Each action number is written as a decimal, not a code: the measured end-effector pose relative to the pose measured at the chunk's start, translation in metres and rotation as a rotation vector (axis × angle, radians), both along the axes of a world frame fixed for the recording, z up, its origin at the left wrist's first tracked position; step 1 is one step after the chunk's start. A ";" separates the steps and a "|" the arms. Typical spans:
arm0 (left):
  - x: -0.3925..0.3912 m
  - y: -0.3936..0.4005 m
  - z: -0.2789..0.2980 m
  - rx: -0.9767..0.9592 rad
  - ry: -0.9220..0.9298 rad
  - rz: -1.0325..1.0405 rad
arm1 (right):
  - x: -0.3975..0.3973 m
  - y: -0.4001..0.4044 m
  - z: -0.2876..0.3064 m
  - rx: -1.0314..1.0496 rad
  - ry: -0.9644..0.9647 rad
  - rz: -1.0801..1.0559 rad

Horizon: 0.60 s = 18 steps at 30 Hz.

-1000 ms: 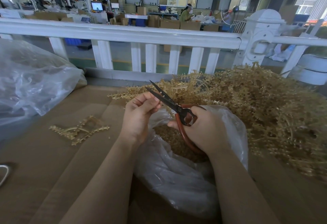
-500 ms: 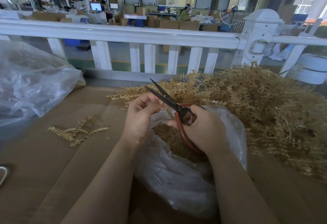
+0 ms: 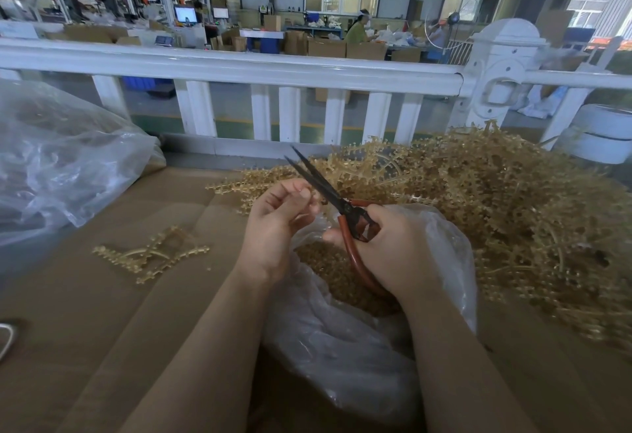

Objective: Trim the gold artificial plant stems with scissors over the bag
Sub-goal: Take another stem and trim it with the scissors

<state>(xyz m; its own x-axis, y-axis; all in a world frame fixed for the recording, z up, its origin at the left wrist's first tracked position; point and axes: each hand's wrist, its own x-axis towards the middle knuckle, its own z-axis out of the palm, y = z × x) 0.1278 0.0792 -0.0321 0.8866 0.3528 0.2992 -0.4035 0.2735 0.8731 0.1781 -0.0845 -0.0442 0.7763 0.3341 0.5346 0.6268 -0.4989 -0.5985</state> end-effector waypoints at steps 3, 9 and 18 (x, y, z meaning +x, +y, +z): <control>0.002 0.003 0.000 -0.170 0.018 0.002 | 0.003 0.001 0.001 0.123 0.223 0.038; 0.004 0.003 -0.002 -0.204 0.010 -0.082 | 0.003 0.003 0.005 0.248 0.391 0.076; 0.003 0.004 0.000 -0.137 0.022 -0.024 | 0.007 -0.004 0.009 0.627 0.484 0.223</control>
